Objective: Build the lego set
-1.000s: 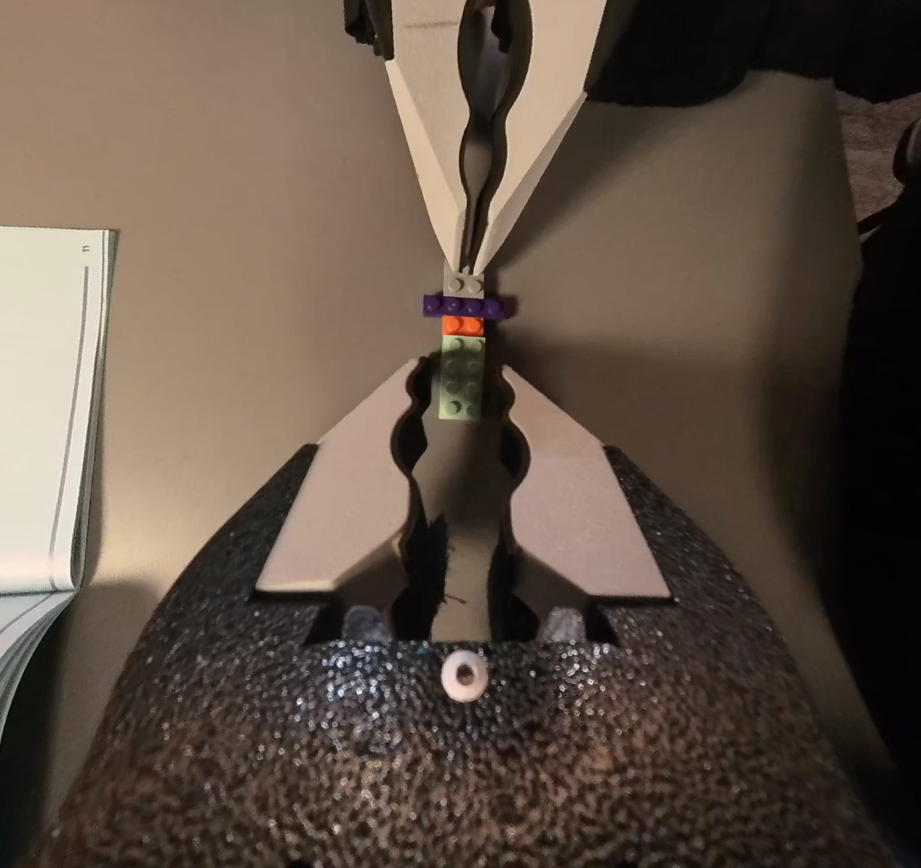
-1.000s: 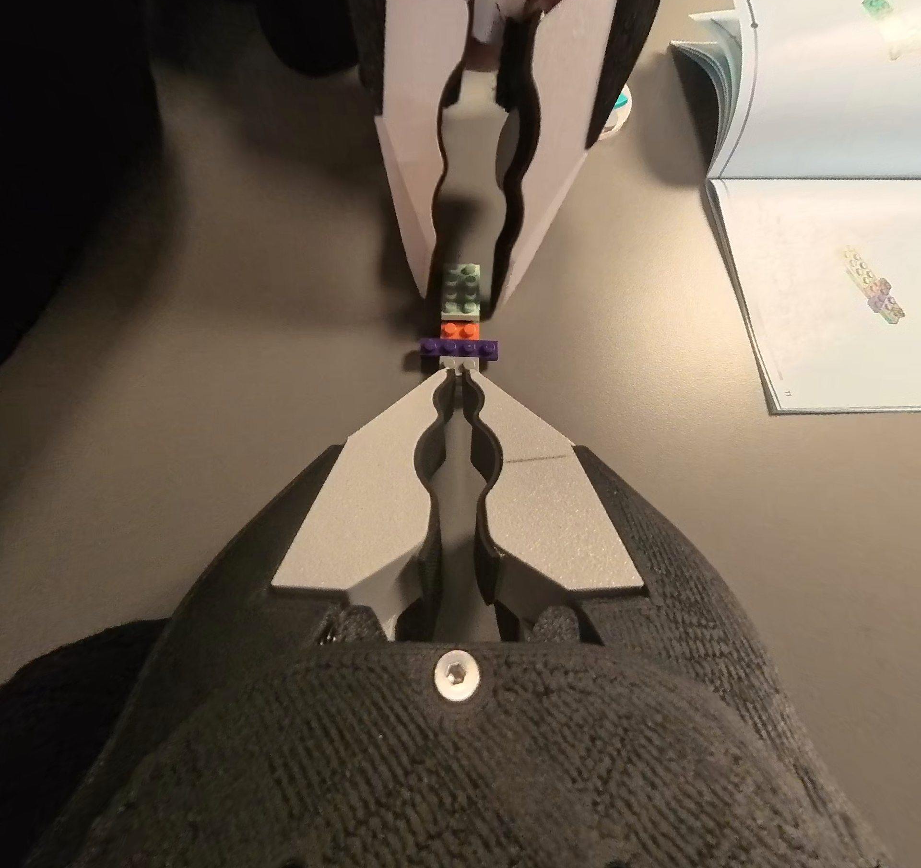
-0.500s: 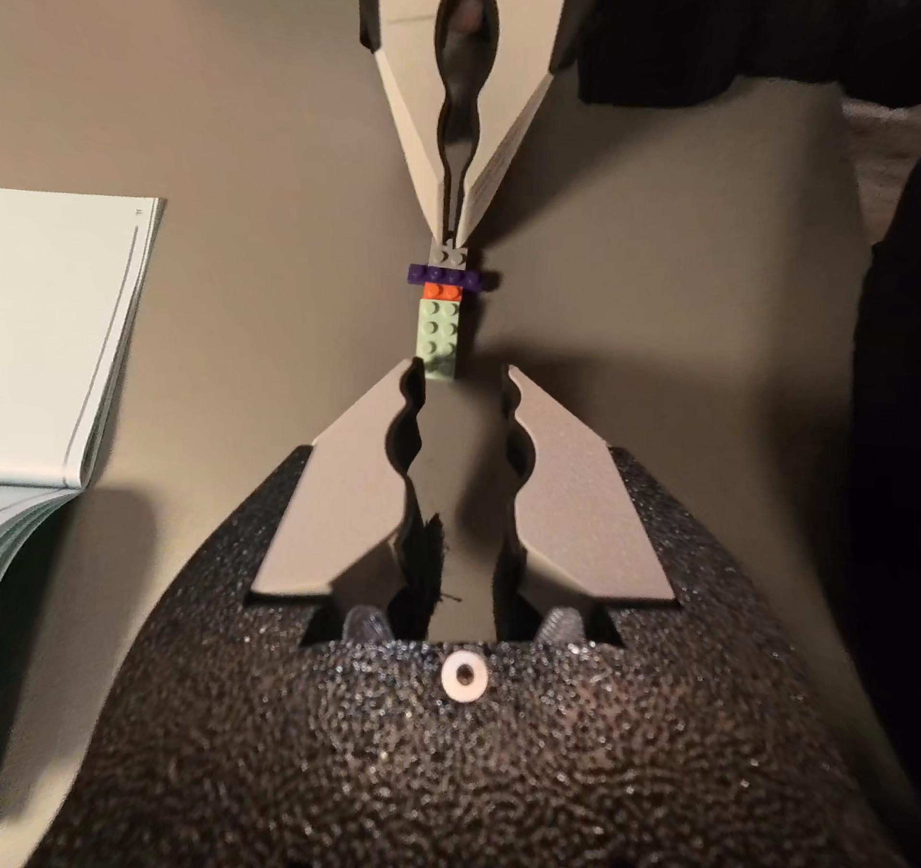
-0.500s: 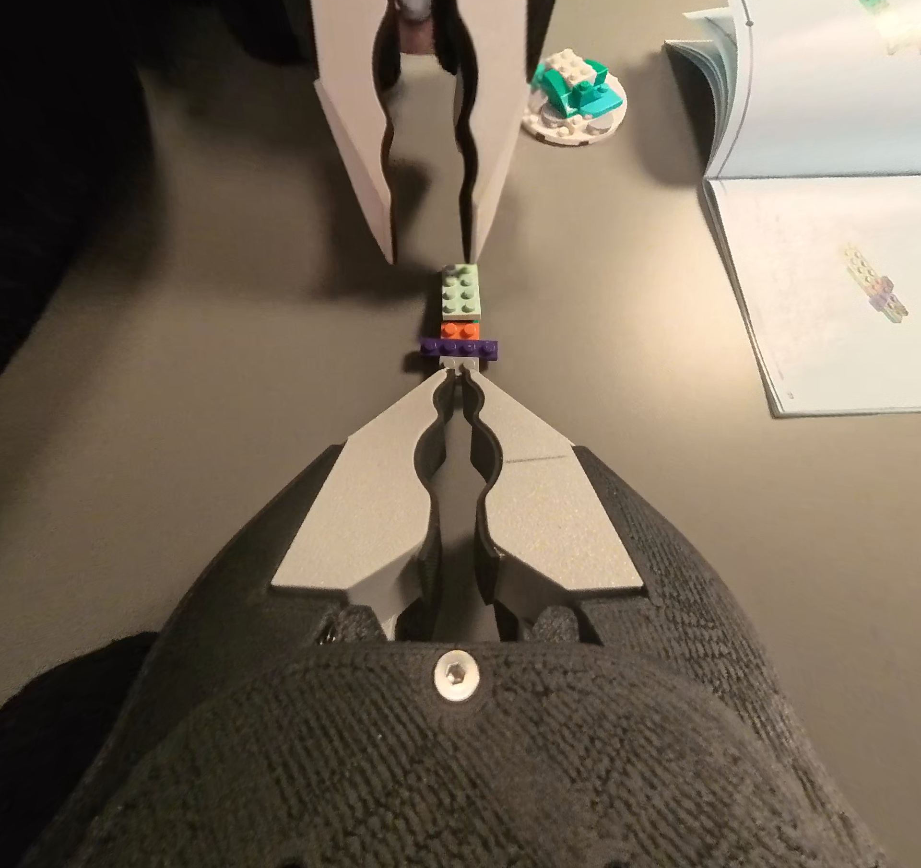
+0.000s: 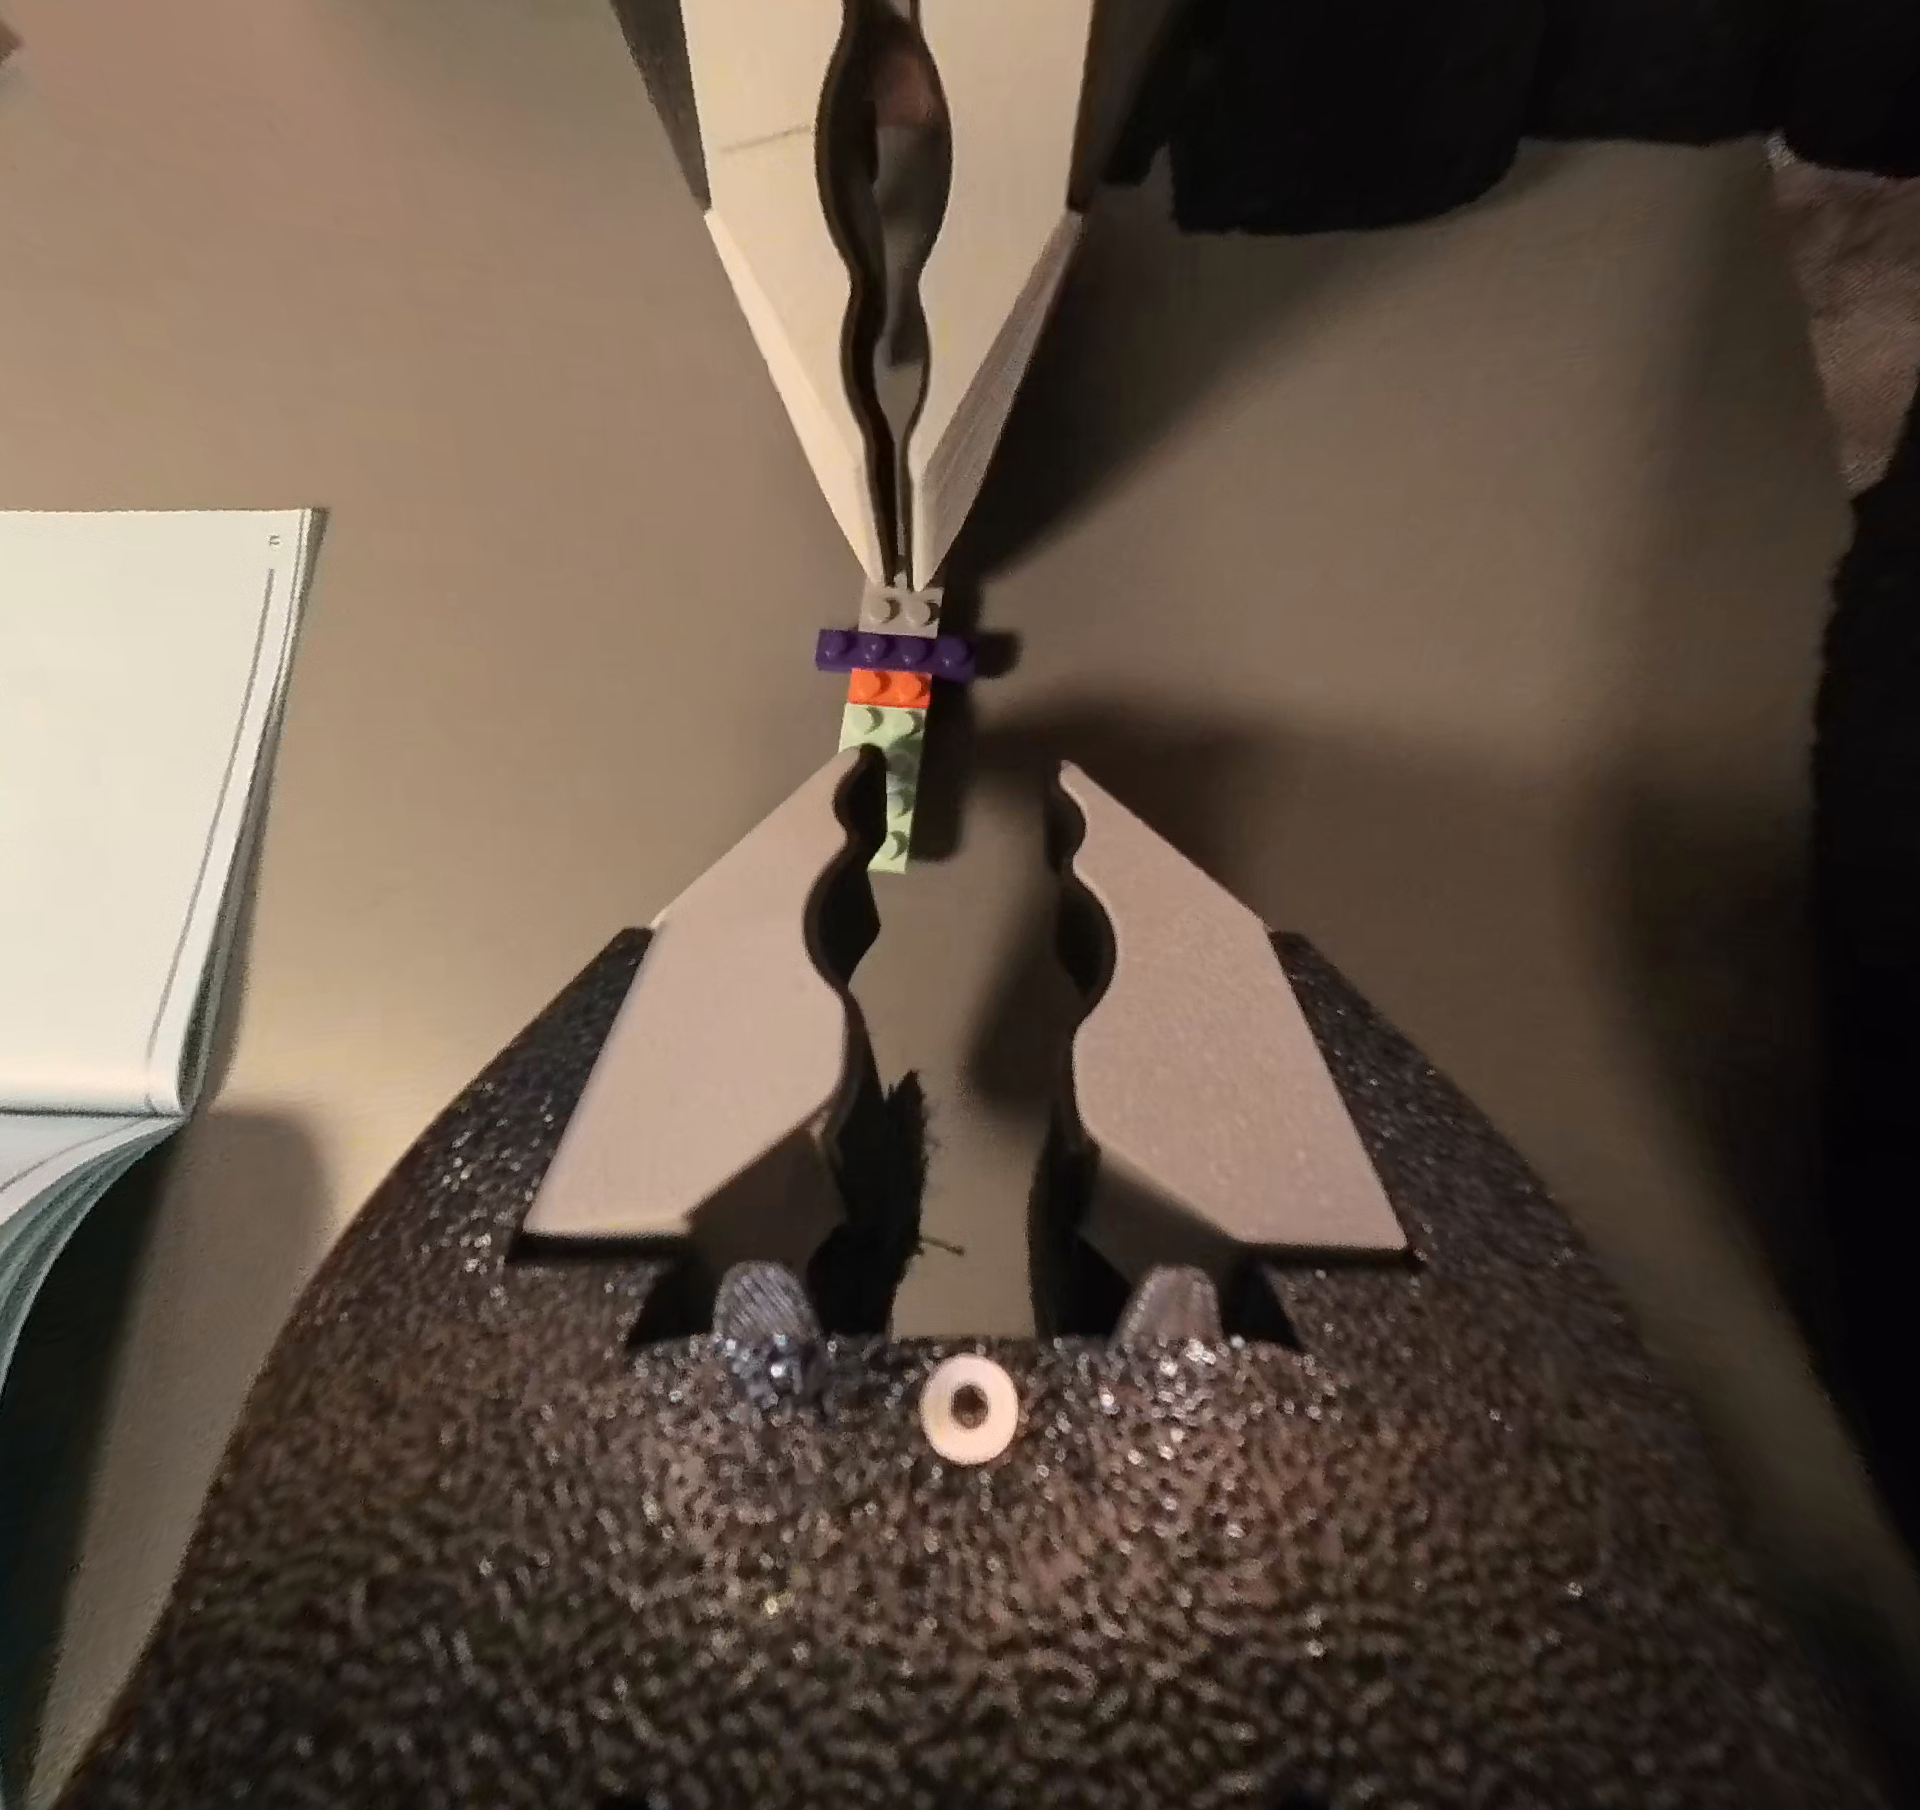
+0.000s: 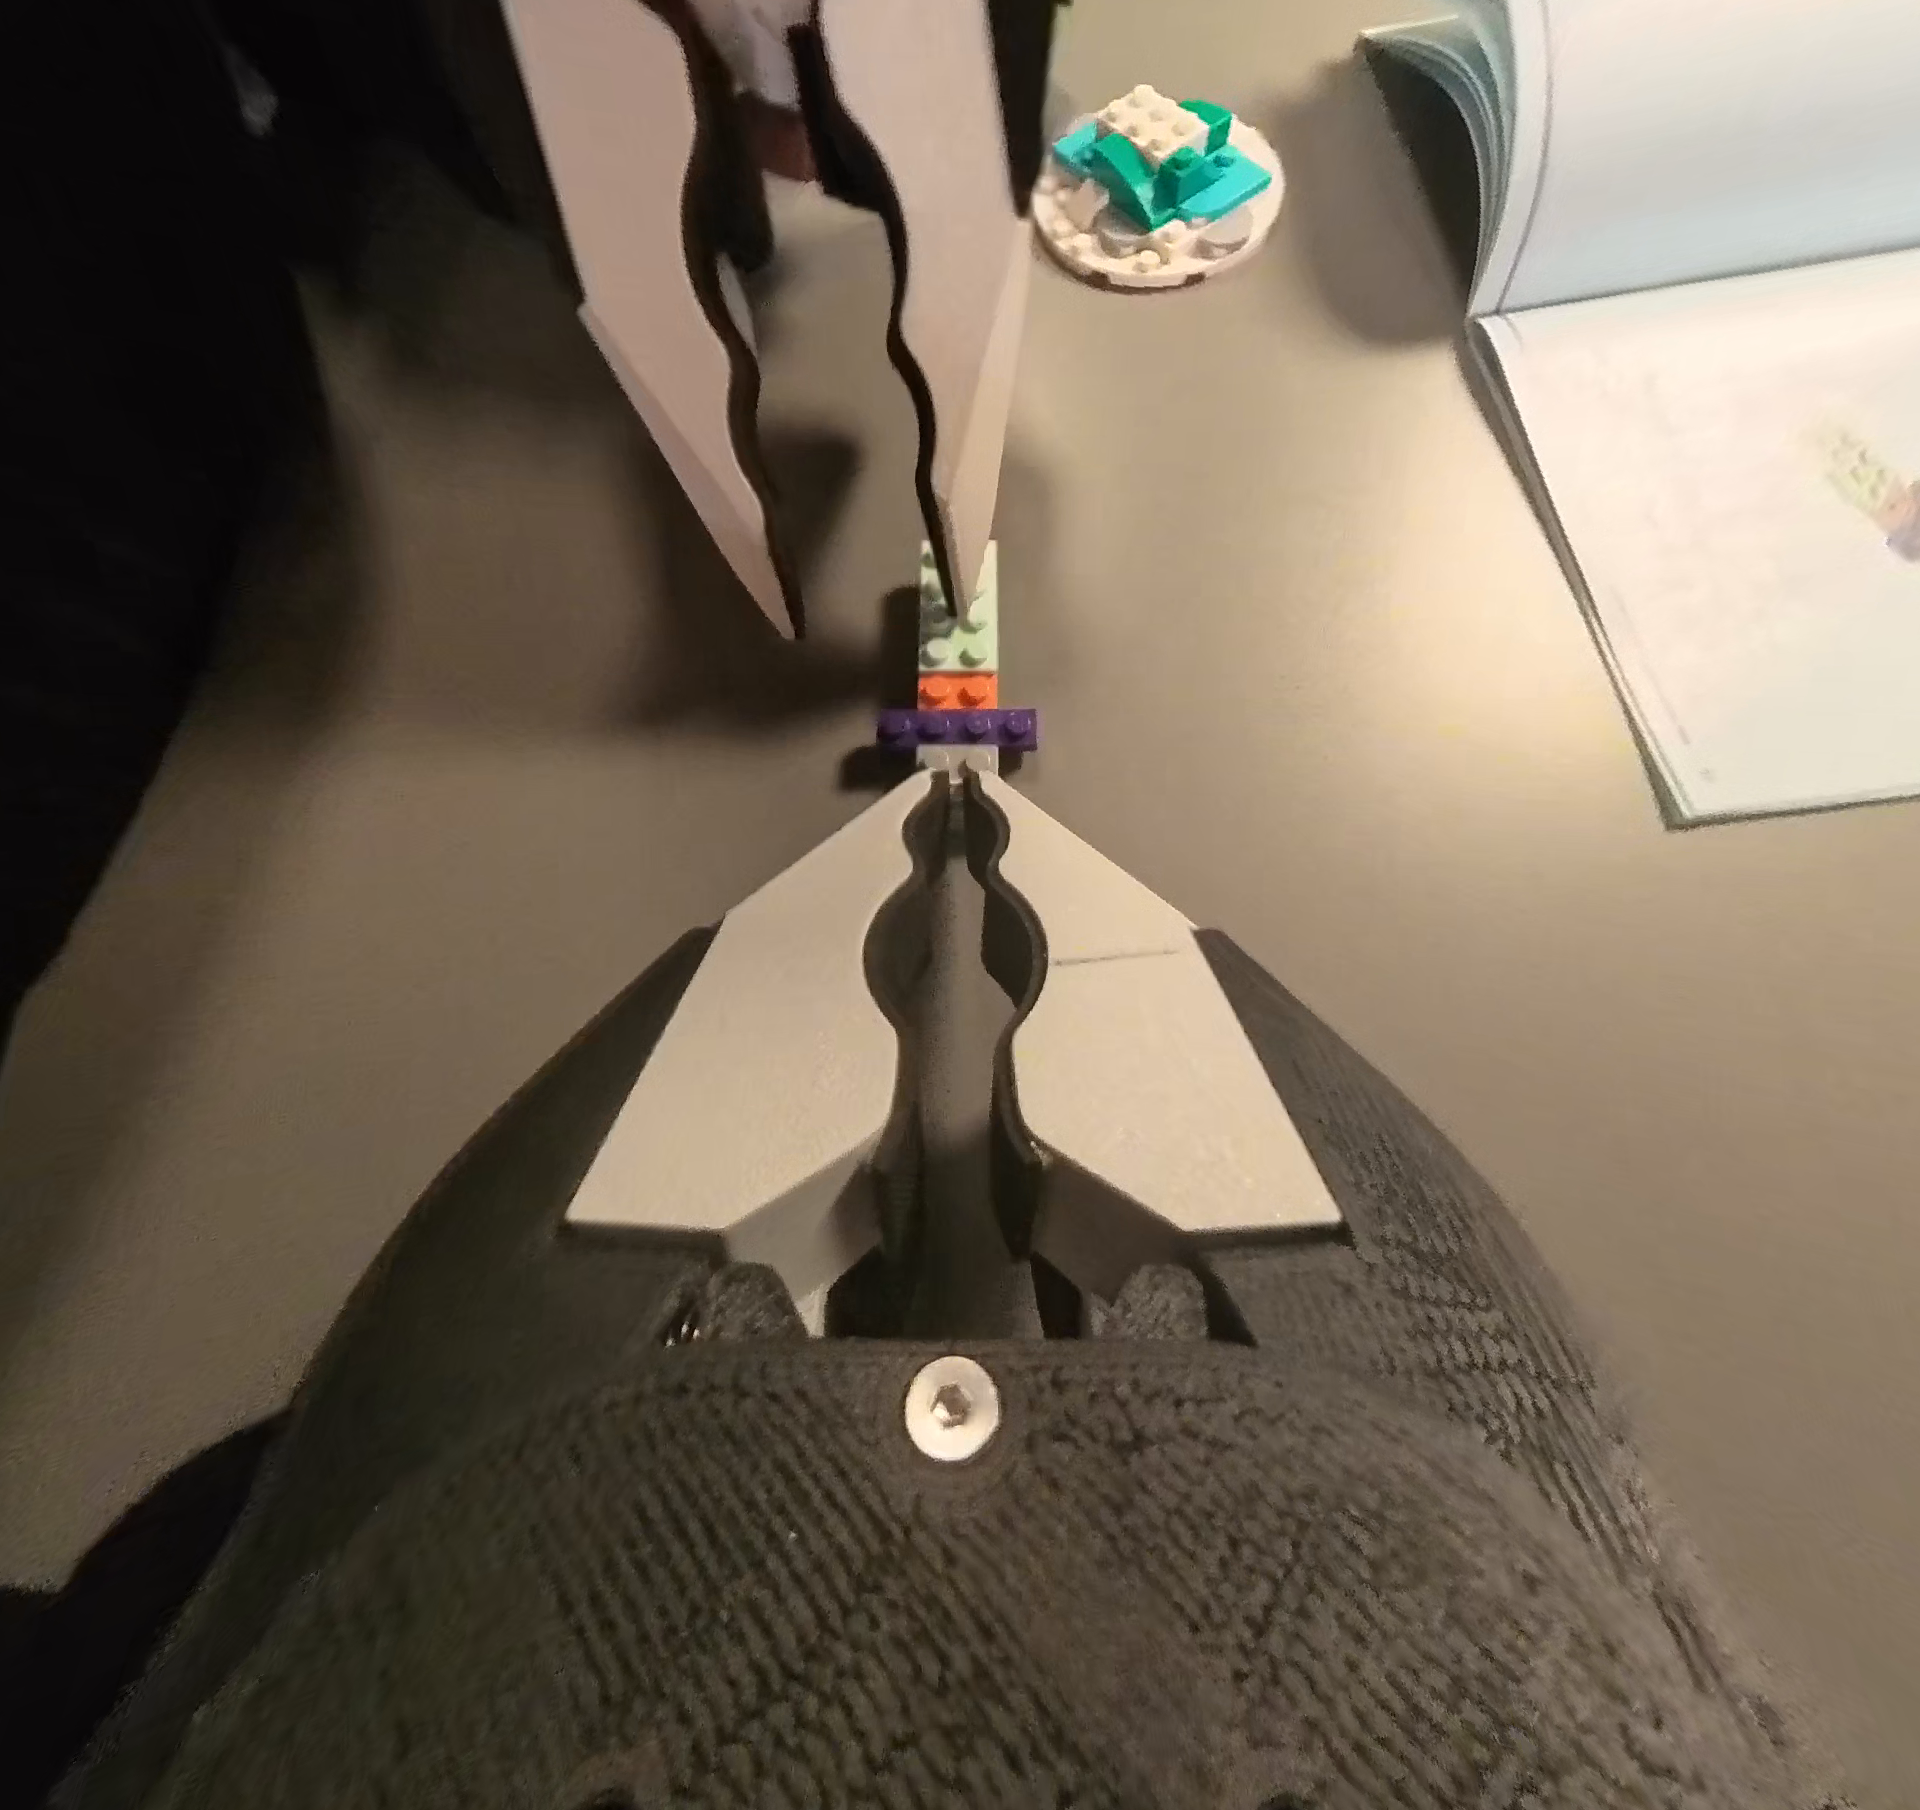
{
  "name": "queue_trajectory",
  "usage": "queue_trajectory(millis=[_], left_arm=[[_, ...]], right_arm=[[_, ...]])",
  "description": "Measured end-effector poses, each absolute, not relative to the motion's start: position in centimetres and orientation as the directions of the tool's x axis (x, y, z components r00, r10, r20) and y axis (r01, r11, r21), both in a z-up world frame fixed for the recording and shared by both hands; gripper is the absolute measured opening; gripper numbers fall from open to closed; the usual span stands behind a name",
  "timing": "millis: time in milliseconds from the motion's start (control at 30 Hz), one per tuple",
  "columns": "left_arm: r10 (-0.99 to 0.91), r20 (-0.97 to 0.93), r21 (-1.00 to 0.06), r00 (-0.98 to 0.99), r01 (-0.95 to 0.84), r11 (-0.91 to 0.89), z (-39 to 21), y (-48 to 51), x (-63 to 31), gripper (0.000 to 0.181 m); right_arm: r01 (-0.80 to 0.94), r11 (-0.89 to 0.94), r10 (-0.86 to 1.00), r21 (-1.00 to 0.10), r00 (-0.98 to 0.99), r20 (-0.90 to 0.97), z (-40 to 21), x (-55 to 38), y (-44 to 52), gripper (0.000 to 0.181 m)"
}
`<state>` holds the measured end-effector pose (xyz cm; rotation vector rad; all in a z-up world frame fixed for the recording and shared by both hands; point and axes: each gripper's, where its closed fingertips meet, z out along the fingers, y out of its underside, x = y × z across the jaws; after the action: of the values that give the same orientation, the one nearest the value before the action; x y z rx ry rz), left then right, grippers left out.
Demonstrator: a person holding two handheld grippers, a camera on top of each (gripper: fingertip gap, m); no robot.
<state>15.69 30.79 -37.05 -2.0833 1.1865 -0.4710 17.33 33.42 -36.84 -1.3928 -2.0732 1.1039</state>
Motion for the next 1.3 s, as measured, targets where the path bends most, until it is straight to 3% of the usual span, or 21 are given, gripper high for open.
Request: queue_trajectory(millis=[300, 700, 1133, 1300], left_arm=[[-0.863, -0.196, -0.635, 0.465, -0.731, -0.249, -37.3, 31.4, 15.2, 0.032], [-0.878, -0.308, -0.554, 0.366, -0.819, -0.147, -37.3, 32.5, 15.4, 0.025], [-0.776, -0.561, -0.441, 0.290, -0.897, -0.016, -37.2, 33.9, 14.9, 0.010], [-0.682, -0.684, -0.380, 0.260, -0.925, 0.028, -36.8, 34.5, 14.5, 0.008]], right_arm=[[0.652, -0.077, 0.883, -0.754, -0.306, -0.355, -36.6, 17.3, 33.6, 0.001], [0.710, -0.356, 0.741, -0.608, -0.182, -0.646, -36.3, 17.2, 34.3, 0.001], [0.683, -0.451, 0.687, -0.575, -0.145, -0.712, -35.9, 17.1, 34.7, 0.000], [0.627, -0.421, 0.748, -0.655, -0.167, -0.642, -35.4, 16.8, 34.9, 0.001]])
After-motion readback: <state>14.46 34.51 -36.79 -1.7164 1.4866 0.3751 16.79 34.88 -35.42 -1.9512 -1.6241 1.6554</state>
